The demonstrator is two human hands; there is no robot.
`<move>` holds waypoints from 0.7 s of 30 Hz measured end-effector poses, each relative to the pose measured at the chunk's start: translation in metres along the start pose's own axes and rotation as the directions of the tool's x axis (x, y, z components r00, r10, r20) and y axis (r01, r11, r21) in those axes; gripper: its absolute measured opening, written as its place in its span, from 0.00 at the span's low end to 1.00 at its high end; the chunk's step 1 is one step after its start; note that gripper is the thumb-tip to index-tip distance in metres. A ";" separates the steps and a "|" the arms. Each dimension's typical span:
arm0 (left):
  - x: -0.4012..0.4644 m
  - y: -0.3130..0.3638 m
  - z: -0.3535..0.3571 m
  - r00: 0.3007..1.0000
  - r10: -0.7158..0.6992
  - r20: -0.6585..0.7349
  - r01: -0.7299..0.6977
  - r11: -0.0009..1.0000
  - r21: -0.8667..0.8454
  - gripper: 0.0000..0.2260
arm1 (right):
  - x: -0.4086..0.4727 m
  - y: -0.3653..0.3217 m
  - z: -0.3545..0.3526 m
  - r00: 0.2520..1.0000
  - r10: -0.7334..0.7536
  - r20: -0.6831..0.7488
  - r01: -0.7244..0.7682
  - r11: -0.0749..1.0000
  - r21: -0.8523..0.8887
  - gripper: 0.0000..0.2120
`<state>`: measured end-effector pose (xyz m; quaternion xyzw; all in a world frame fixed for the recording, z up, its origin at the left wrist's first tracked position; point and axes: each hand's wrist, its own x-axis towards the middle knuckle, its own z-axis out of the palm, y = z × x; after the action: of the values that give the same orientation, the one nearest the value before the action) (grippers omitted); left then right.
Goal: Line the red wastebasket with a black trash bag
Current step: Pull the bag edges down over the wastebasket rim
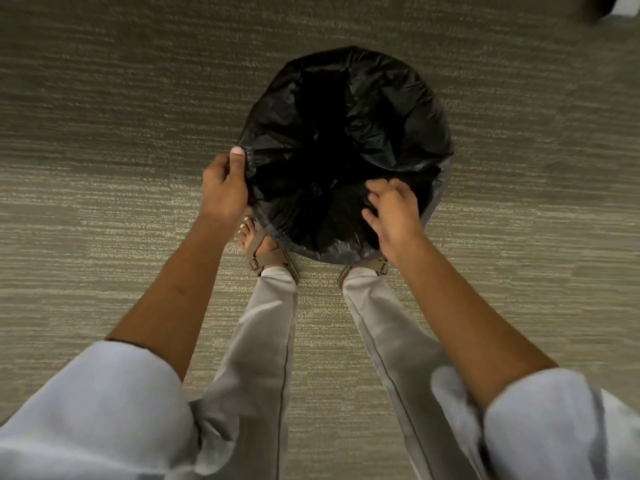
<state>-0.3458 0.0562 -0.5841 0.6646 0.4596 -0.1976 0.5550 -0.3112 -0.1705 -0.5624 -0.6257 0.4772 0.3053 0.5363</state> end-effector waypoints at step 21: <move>-0.018 0.007 -0.011 0.956 -0.254 0.149 0.282 0.937 -0.207 0.24 | -0.099 -0.022 0.062 0.927 -0.373 -0.037 0.370 0.926 -0.075 0.22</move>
<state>-0.3520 0.0592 -0.5628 0.5152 0.5313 -0.2573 0.6213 -0.3180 -0.0844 -0.4802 -0.7298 0.3530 0.1982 0.5509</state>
